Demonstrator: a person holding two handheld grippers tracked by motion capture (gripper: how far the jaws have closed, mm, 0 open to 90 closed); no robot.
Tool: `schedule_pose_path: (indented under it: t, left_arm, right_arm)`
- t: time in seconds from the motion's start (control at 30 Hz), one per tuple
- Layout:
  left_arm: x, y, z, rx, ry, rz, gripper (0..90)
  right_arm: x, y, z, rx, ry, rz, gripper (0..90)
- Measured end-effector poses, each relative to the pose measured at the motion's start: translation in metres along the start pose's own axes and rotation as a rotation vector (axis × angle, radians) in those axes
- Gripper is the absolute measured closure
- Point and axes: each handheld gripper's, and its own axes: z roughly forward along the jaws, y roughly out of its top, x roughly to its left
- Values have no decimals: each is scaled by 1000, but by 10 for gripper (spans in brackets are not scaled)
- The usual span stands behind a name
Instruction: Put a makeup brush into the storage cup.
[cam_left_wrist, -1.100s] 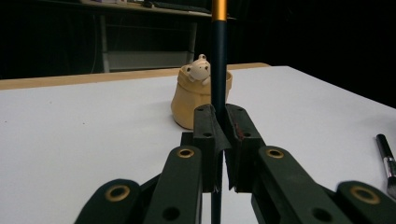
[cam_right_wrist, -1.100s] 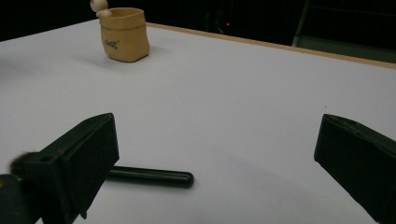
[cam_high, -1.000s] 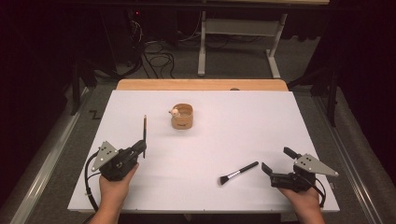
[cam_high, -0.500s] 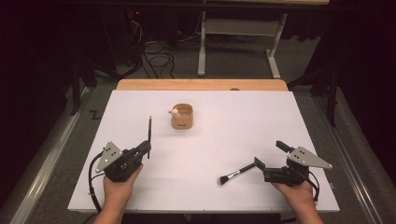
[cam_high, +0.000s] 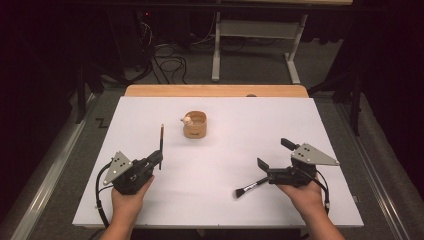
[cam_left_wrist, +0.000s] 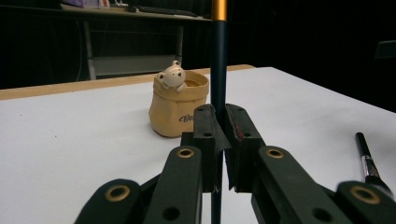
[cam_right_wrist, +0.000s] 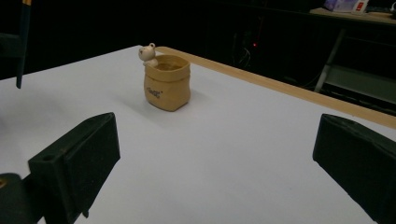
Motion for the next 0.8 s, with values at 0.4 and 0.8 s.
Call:
schedule_pose_path:
  t: [0.4, 0.8]
  left_arm:
    - [-4, 0, 3, -5, -9, 10, 839]
    - [-13, 7, 9, 16, -20, 53, 839]
  right_arm:
    - [26, 17, 27, -22, 49, -22, 31]
    - [38, 19, 40, -30, 93, -17, 40]
